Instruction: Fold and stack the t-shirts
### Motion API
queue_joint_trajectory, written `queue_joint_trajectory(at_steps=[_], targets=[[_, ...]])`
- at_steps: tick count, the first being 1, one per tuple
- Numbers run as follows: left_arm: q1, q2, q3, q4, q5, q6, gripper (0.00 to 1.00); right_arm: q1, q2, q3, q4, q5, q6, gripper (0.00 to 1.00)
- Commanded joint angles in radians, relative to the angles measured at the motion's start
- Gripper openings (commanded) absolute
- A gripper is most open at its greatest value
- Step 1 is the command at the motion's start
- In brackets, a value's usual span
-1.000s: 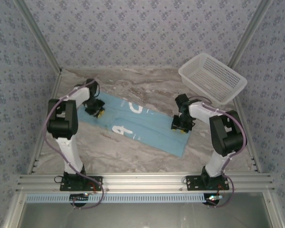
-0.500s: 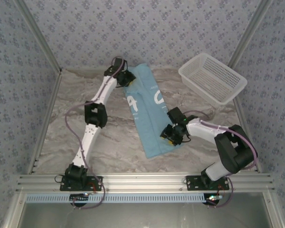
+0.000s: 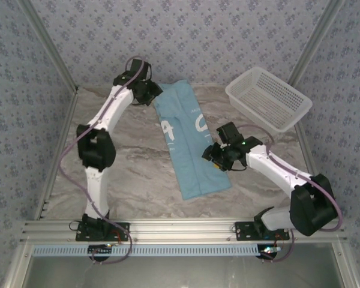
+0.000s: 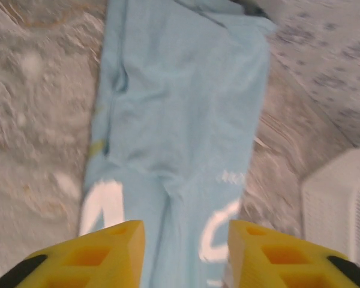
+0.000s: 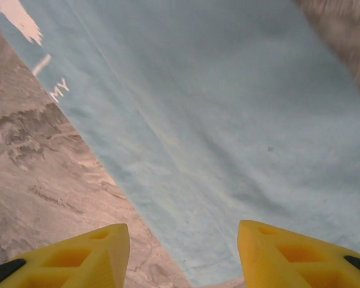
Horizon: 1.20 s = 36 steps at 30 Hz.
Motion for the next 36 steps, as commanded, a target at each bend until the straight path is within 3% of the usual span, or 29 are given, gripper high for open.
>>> queue_joint_trajectory(at_steps=[1, 9, 17, 28, 33, 36], targets=[[-0.086, -0.078, -0.288, 0.157, 0.079, -0.139, 0.36, -0.060, 0.048, 0.002, 0.011, -0.015, -0.175, 0.51], [-0.231, -0.099, -0.526, 0.317, 0.080, -0.303, 0.32, -0.122, 0.235, 0.019, 0.102, -0.069, -0.308, 0.44], [-0.228, -0.089, -0.684, 0.277, 0.024, -0.259, 0.31, -0.037, 0.357, -0.015, 0.143, -0.101, -0.202, 0.43], [-0.115, -0.210, -0.824, 0.228, -0.028, -0.101, 0.33, 0.101, 0.354, -0.036, 0.204, -0.118, 0.047, 0.45], [-0.141, -0.289, -0.754, 0.132, -0.085, -0.015, 0.43, 0.085, 0.259, -0.006, 0.128, -0.107, 0.038, 0.49], [-0.177, -0.382, -0.795, 0.073, -0.111, -0.035, 0.45, 0.048, 0.187, -0.007, 0.072, -0.126, -0.006, 0.50]])
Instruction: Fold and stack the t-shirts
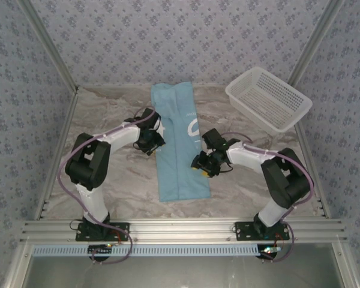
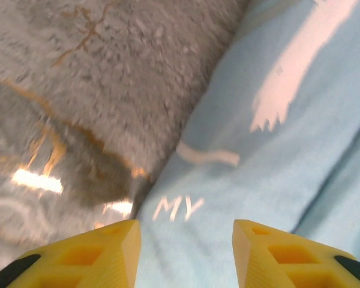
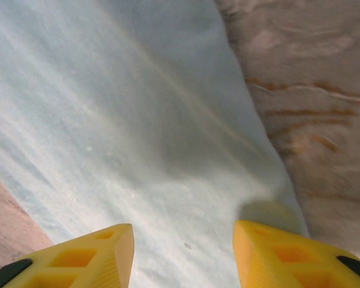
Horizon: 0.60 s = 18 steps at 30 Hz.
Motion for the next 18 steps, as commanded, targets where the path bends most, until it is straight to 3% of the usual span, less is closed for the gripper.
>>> queue_joint_trajectory(at_steps=[1, 6, 11, 18], targets=[[-0.049, -0.154, -0.030, -0.131, -0.050, 0.014, 0.45, -0.043, -0.104, 0.008, -0.127, -0.013, -0.030, 0.51], [-0.176, -0.294, -0.229, -0.186, 0.091, -0.079, 0.46, -0.110, -0.226, -0.063, -0.229, -0.062, -0.112, 0.52], [-0.322, -0.398, -0.397, -0.230, 0.155, -0.169, 0.48, -0.097, -0.324, -0.165, -0.198, -0.059, -0.120, 0.54], [-0.341, -0.503, -0.620, 0.015, 0.256, -0.304, 0.53, -0.044, -0.388, -0.291, -0.117, -0.031, -0.062, 0.56]])
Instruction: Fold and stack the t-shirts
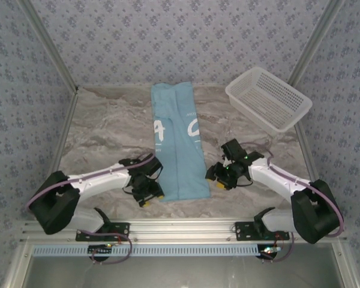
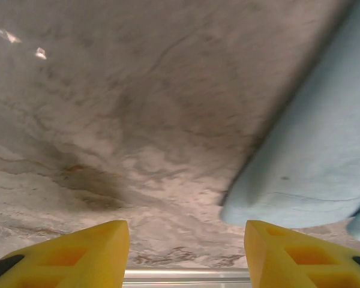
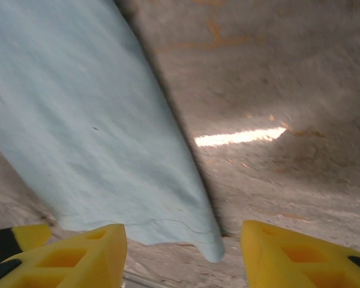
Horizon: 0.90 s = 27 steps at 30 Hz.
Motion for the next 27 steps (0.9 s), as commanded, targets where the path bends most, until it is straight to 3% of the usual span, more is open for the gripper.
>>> queue_joint_trajectory(at_steps=[1, 5, 11, 21, 27], targets=[[0.000, -0.017, -0.044, 0.134, 0.072, -0.096, 0.53, 0.021, -0.047, -0.053, 0.014, 0.015, 0.042, 0.56], [0.002, -0.014, -0.111, 0.303, 0.094, -0.169, 0.53, 0.046, -0.106, -0.109, 0.034, 0.056, 0.091, 0.57], [0.002, 0.016, -0.118, 0.372, 0.072, -0.187, 0.51, 0.075, -0.101, -0.163, 0.094, 0.065, 0.144, 0.56], [0.000, 0.047, -0.044, 0.368, 0.030, -0.200, 0.50, 0.154, 0.101, -0.064, 0.174, 0.053, 0.153, 0.47], [-0.015, 0.058, -0.009, 0.352, 0.030, -0.204, 0.49, 0.210, 0.143, -0.037, 0.200, 0.056, 0.193, 0.44]])
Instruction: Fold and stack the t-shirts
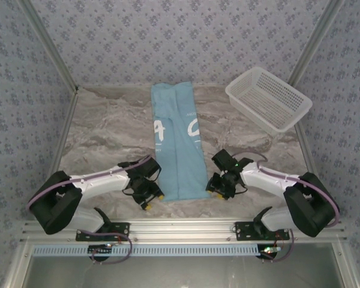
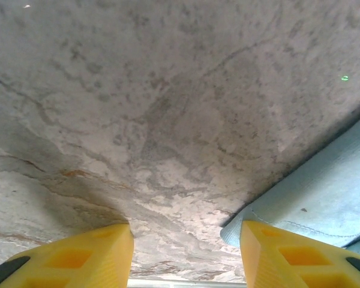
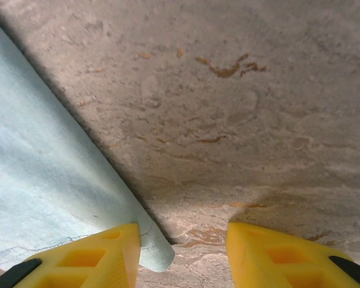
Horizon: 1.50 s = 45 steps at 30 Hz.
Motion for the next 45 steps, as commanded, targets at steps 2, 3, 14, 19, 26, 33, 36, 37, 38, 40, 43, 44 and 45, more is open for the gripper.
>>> queue_joint_trajectory(at_steps=[2, 3, 14, 19, 26, 33, 36, 37, 38, 40, 43, 44, 45], targets=[[-0.038, 0.015, 0.066, 0.180, -0.037, -0.017, 0.49, 0.078, 0.058, 0.028, 0.160, -0.046, 0.038, 0.43], [-0.048, -0.003, 0.084, 0.124, -0.058, -0.013, 0.50, 0.089, 0.051, 0.039, 0.134, -0.035, 0.040, 0.44], [-0.064, -0.127, 0.030, -0.010, -0.126, -0.045, 0.52, 0.146, 0.003, 0.071, -0.010, 0.063, 0.077, 0.50], [-0.066, -0.115, 0.034, 0.002, -0.122, -0.038, 0.52, 0.165, 0.040, 0.118, -0.073, 0.100, 0.067, 0.50], [-0.067, -0.111, 0.033, 0.001, -0.120, -0.034, 0.52, 0.133, 0.085, 0.114, -0.095, 0.085, 0.022, 0.44], [-0.066, -0.096, 0.022, 0.022, -0.115, -0.033, 0.50, 0.134, 0.105, 0.115, -0.071, 0.098, 0.008, 0.41], [-0.067, -0.074, 0.018, 0.051, -0.107, -0.033, 0.49, 0.134, 0.134, 0.129, -0.033, 0.089, 0.004, 0.36], [-0.069, -0.065, 0.018, 0.059, -0.103, -0.034, 0.49, 0.133, 0.143, 0.135, -0.027, 0.085, 0.001, 0.35], [-0.072, -0.053, 0.018, 0.063, -0.100, -0.034, 0.49, 0.134, 0.153, 0.144, -0.023, 0.085, -0.003, 0.33], [-0.074, -0.036, 0.021, 0.066, -0.099, -0.031, 0.49, 0.134, 0.167, 0.164, -0.031, 0.086, -0.011, 0.29], [-0.078, -0.016, 0.019, 0.085, -0.100, -0.033, 0.49, 0.133, 0.173, 0.176, -0.033, 0.090, -0.021, 0.20], [-0.078, -0.010, 0.019, 0.087, -0.100, -0.034, 0.49, 0.134, 0.173, 0.176, -0.033, 0.088, -0.021, 0.18], [-0.078, -0.006, 0.020, 0.091, -0.101, -0.034, 0.49, 0.134, 0.173, 0.176, -0.035, 0.088, -0.021, 0.16]])
